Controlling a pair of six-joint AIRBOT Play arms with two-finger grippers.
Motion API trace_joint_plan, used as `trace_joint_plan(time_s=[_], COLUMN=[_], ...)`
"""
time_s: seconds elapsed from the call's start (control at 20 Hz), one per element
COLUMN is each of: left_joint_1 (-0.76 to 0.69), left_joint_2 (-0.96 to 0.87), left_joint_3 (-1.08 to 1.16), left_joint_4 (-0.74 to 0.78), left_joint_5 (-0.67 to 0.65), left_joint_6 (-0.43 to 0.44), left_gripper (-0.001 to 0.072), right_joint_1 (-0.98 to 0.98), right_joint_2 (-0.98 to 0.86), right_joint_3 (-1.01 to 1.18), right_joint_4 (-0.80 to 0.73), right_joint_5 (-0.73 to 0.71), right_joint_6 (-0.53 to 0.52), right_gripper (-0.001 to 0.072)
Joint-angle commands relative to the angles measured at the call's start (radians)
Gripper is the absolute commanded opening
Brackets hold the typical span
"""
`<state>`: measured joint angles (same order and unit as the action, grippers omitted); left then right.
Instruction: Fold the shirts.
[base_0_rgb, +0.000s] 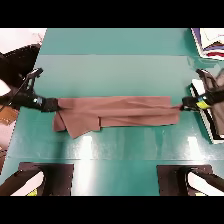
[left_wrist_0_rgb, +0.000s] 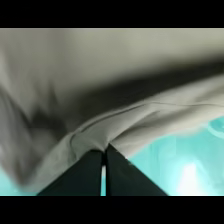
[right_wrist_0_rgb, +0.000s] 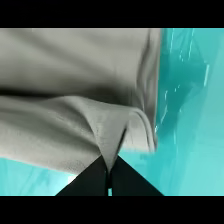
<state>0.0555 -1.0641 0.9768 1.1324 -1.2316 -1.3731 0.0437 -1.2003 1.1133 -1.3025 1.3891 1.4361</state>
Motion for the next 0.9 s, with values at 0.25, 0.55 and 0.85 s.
trace_joint_plan(time_s=[0.25,0.55,0.85], left_joint_1=[0.000,0.002,-0.008], left_joint_2=[-0.291,-0.290,-0.291], left_joint_3=[0.130,0.212,0.209], left_joint_4=[-0.019,-0.018,-0.171], left_joint_5=[0.234,0.048,0.012], left_joint_6=[0.037,0.039,0.047], left_gripper=[0.0517,0.0481,0.0025], right_joint_1=[-0.003,-0.168,-0.351], right_joint_2=[-0.335,-0.269,-0.266], right_joint_3=[0.253,0.196,-0.041], right_joint_4=[0.163,0.261,0.271], right_joint_5=[-0.044,-0.003,0.006], right_joint_6=[-0.006,-0.100,-0.158], right_gripper=[0.0243,0.0390,0.0670])
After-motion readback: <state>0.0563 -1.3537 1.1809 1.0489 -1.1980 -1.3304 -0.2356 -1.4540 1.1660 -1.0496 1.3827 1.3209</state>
